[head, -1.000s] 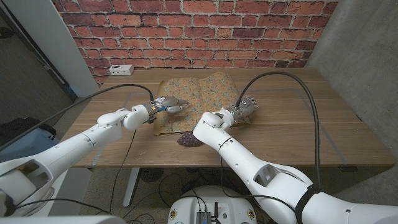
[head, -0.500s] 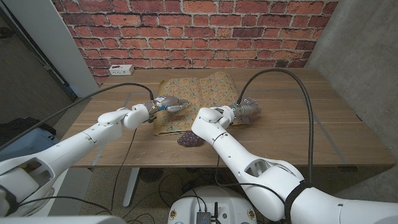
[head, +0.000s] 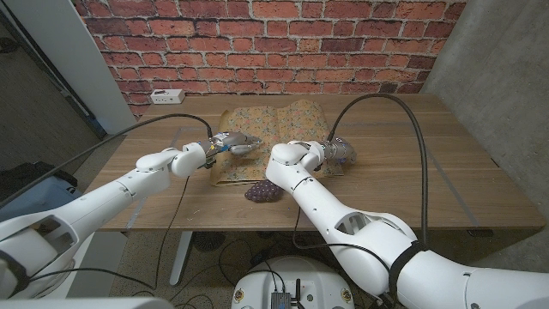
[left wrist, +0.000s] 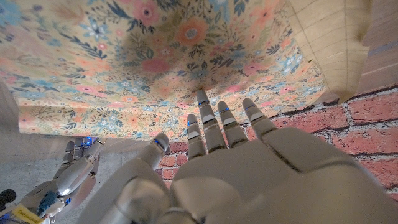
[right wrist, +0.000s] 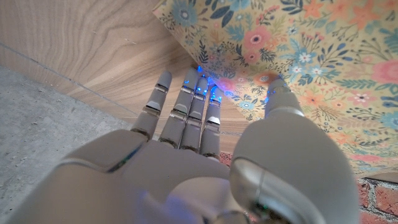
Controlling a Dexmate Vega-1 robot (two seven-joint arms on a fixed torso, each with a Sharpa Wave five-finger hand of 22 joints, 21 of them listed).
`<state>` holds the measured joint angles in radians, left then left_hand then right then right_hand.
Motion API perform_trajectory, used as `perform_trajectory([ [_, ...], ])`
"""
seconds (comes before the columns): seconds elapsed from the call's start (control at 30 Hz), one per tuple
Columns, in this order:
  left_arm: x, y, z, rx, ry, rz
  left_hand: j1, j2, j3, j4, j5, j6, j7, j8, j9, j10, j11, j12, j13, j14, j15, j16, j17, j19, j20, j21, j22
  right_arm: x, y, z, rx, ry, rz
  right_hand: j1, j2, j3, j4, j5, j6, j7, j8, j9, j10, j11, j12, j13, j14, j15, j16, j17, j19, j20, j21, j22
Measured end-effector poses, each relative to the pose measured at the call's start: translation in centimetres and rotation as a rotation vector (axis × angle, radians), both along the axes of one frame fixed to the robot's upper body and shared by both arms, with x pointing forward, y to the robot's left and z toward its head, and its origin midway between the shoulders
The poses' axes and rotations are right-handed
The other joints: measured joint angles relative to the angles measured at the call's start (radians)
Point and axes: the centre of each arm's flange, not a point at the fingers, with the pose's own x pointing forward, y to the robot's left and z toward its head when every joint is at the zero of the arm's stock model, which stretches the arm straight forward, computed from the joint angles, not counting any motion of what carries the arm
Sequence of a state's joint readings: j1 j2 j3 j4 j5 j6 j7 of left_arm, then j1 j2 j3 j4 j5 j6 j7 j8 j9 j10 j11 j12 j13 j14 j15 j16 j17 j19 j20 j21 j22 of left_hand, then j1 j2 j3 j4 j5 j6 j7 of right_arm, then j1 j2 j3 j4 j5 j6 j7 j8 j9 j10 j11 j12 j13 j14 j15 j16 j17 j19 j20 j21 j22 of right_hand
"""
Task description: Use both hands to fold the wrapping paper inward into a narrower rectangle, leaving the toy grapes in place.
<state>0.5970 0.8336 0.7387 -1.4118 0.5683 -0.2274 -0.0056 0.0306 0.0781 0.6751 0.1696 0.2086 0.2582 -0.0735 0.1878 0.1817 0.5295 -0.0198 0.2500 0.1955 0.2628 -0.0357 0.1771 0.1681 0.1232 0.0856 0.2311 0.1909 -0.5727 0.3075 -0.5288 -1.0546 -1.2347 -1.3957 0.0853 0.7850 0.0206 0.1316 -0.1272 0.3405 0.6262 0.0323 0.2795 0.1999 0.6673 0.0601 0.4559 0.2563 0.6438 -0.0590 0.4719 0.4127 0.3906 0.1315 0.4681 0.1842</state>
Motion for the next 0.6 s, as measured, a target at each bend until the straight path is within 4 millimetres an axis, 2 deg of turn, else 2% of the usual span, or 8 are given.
perform_trajectory([
  [0.07,0.03,0.01,0.00,-0.002,0.000,-0.001,0.000,0.000,0.000,0.000,0.000,0.000,0.000,0.000,0.000,0.000,0.000,0.000,0.000,0.000,0.000,0.000,0.000,0.000,0.000,0.000,0.000,0.20,-0.04,-0.05,0.002,0.014,0.001,0.056,0.000,0.007,-0.018,0.006,-0.064,-0.006,-0.037,0.000,-0.005,-0.015,0.004,0.007,0.024,-0.002,0.023,0.020,0.002,-0.018,0.000,0.000],
  [0.13,0.05,0.05,0.02,-0.003,0.000,-0.002,0.000,0.000,0.000,0.000,0.000,-0.002,-0.002,0.000,0.000,0.000,0.000,0.000,0.000,0.000,0.000,0.000,0.000,0.000,0.000,0.000,0.000,0.39,-0.11,-0.03,0.008,0.026,-0.001,0.146,0.013,0.014,-0.030,0.014,-0.101,-0.005,-0.065,0.001,0.019,-0.040,0.042,0.028,0.085,-0.009,0.097,0.081,0.019,-0.041,0.000,0.005],
  [0.23,0.10,0.09,-0.01,-0.005,0.000,-0.002,0.000,0.000,0.000,0.000,0.000,-0.003,-0.003,0.000,0.000,0.000,0.000,0.000,0.000,0.000,0.000,0.000,0.000,0.000,0.000,0.000,0.000,0.63,-0.17,-0.11,0.023,0.036,0.000,0.335,0.025,-0.010,-0.033,0.020,-0.108,0.002,-0.079,0.020,0.071,-0.085,0.198,0.160,0.154,-0.028,0.365,0.362,0.075,-0.067,0.035,0.021],
  [0.27,0.13,0.11,0.00,-0.005,0.001,-0.001,0.000,0.000,0.000,0.000,0.000,-0.003,-0.003,0.000,0.000,0.000,0.000,0.000,0.000,0.000,0.000,0.000,0.000,0.000,0.000,0.000,0.000,0.67,-0.14,-0.22,0.027,0.037,0.002,0.394,0.039,-0.014,-0.032,0.023,-0.097,0.010,-0.079,0.026,0.087,-0.101,0.255,0.210,0.170,-0.031,0.442,0.442,0.099,-0.071,0.054,0.026],
  [0.33,0.16,0.12,0.08,-0.006,0.000,-0.002,0.000,0.000,0.000,0.000,0.000,-0.003,-0.003,0.000,0.000,0.000,0.000,0.000,0.001,0.000,0.000,0.000,0.000,0.000,0.000,0.000,0.000,0.78,-0.12,-0.37,0.047,0.032,0.003,0.505,0.058,-0.017,-0.035,0.023,-0.057,0.010,-0.076,0.039,0.112,-0.118,0.369,0.319,0.210,-0.041,0.570,0.572,0.142,-0.080,0.101,0.037],
  [0.4,0.22,0.16,0.06,-0.005,0.001,-0.002,0.000,0.000,0.000,0.000,0.000,-0.003,-0.003,0.000,0.000,0.000,0.000,0.000,0.003,0.000,0.000,0.000,0.000,0.000,0.000,0.000,0.000,0.81,-0.08,-0.48,0.058,0.021,0.005,0.565,0.063,-0.020,-0.033,0.011,-0.001,0.015,-0.060,0.047,0.129,-0.132,0.438,0.374,0.239,-0.053,0.652,0.675,0.178,-0.083,0.145,0.042],
  [0.5,0.31,0.20,0.12,-0.005,0.001,-0.001,0.000,0.000,0.000,0.000,0.000,-0.003,-0.003,0.000,0.000,0.000,0.000,0.000,0.002,-0.004,-0.004,0.000,0.000,0.000,0.000,0.000,0.000,0.79,-0.21,-0.61,0.080,-0.003,0.005,0.587,0.064,-0.021,-0.023,-0.001,0.113,0.013,-0.027,0.055,0.161,-0.128,0.480,0.384,0.260,-0.061,0.692,0.771,0.211,-0.078,0.195,0.051],
  [0.6,0.37,0.16,0.17,-0.005,0.001,-0.003,0.000,0.000,0.000,0.000,0.000,-0.009,-0.009,0.000,0.000,-0.004,-0.004,0.000,0.002,-0.004,-0.004,0.000,0.000,0.000,0.000,0.000,0.000,0.65,-0.61,-0.49,0.107,-0.041,0.006,0.594,0.071,-0.021,-0.023,-0.005,0.168,0.005,-0.004,0.068,0.168,-0.134,0.492,0.400,0.260,-0.061,0.694,0.800,0.217,-0.078,0.216,0.054],
])
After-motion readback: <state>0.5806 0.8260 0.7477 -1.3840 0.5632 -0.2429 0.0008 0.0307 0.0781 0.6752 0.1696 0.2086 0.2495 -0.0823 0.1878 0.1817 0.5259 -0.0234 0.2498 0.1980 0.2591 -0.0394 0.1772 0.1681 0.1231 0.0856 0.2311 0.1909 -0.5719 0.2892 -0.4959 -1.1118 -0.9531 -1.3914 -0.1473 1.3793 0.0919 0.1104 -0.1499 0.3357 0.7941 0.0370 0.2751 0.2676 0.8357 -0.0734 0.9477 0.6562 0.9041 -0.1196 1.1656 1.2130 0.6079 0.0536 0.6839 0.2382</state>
